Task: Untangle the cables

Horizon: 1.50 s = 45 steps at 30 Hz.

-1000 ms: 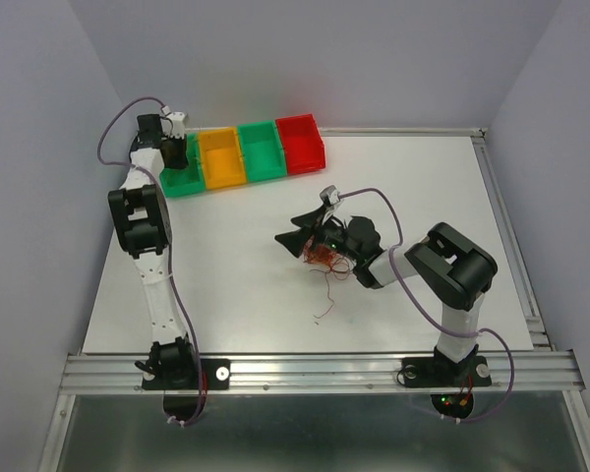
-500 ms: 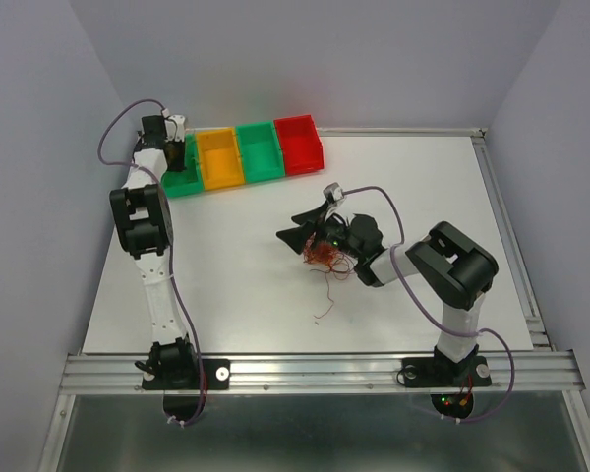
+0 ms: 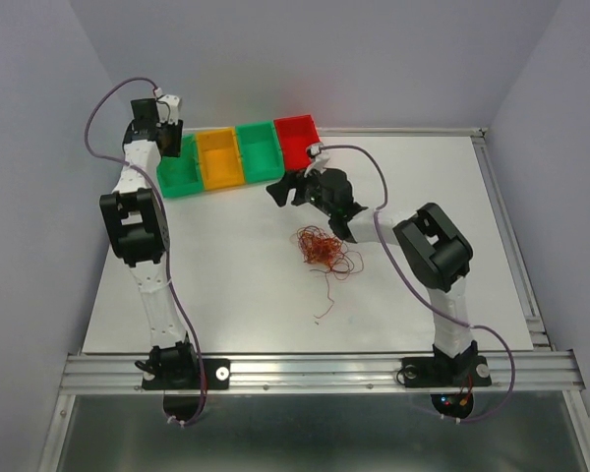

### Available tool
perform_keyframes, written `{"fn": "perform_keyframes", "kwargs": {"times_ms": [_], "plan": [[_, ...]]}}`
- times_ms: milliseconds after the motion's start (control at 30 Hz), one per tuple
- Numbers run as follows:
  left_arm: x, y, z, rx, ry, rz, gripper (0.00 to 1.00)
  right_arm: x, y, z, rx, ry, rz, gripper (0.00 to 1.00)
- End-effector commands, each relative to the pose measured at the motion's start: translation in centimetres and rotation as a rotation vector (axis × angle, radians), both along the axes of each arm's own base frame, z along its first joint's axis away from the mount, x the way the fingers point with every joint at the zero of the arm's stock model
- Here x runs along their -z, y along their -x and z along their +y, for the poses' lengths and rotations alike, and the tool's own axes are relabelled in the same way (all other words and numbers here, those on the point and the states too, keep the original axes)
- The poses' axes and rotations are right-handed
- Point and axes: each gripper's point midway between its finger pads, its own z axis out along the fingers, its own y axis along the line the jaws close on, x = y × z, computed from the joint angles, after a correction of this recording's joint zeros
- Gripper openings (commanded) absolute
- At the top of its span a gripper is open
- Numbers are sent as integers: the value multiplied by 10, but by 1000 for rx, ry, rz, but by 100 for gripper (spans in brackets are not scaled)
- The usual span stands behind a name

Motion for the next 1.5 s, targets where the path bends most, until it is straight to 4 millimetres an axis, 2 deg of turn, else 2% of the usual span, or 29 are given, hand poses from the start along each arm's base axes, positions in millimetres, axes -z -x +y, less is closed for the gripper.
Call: {"fn": "perform_keyframes", "kwargs": {"times_ms": [0,33,100,133,167,233,267,300,367,400,433,467,533,600,667,700,733,767,967,1067,1100,1133,1200,1233,1267,1300,1333,1400,1467], "plan": [[-33,6,-2,11,-22,-43,49,4,-31,-9,129,106,14,85],[-35,7,-2,9,-26,-47,49,-6,-41,-10,160,114,-13,84],[-45,10,-2,11,-30,-61,49,8,-54,-15,204,170,11,83],[-45,11,-4,16,-27,-61,50,-7,-65,-10,222,173,-21,82],[-48,13,-5,22,-23,-67,50,13,-73,-16,248,221,14,82],[-58,16,-9,30,-19,-83,50,19,-84,-15,260,251,16,82],[-57,18,-10,33,-18,-78,50,9,-93,-13,271,254,11,82],[-63,20,-11,35,-20,-87,50,25,-99,-11,274,281,28,82],[-66,23,-15,45,-20,-94,50,32,-109,-11,297,315,27,82],[-74,25,-15,47,-22,-108,50,19,-119,-11,320,306,5,83],[-70,29,-18,55,-14,-101,51,36,-124,-13,335,339,20,83],[-81,33,-17,57,-20,-124,53,20,-133,-10,346,319,-8,83],[-89,36,-19,58,-22,-153,54,34,-143,-12,369,350,-7,82],[-94,46,-21,65,-24,-169,55,26,-155,-13,396,348,-34,81],[-91,53,-22,70,-27,-163,55,39,-162,-14,394,358,-27,78],[-100,58,-24,76,-28,-183,55,39,-164,-14,394,361,-32,76],[-102,60,-24,76,-34,-194,55,34,-167,-12,396,358,-45,69],[-98,63,-25,82,-30,-187,55,42,-170,-14,402,368,-38,65],[-115,78,-28,92,-40,-227,55,50,-167,-12,382,389,-32,47],[-125,85,-31,104,-41,-249,55,48,-165,-15,377,406,-38,29],[-126,90,-34,112,-38,-252,55,56,-161,-16,370,423,-27,24],[-127,93,-34,115,-38,-254,55,48,-160,-18,368,427,-39,16],[-130,100,-38,126,-31,-261,55,57,-154,-23,360,452,-27,13],[-132,102,-40,132,-29,-264,55,44,-151,-26,365,446,-38,8],[-129,105,-42,139,-23,-259,55,39,-148,-26,365,435,-51,8],[-133,109,-42,142,-25,-267,55,60,-136,-32,341,464,-24,8],[-136,111,-43,142,-24,-273,55,38,-130,-33,334,432,-54,8],[-138,117,-45,148,-22,-278,55,26,-118,-30,293,387,-103,8],[-139,121,-50,159,-22,-280,55,34,-104,-38,278,400,-89,7]]}}
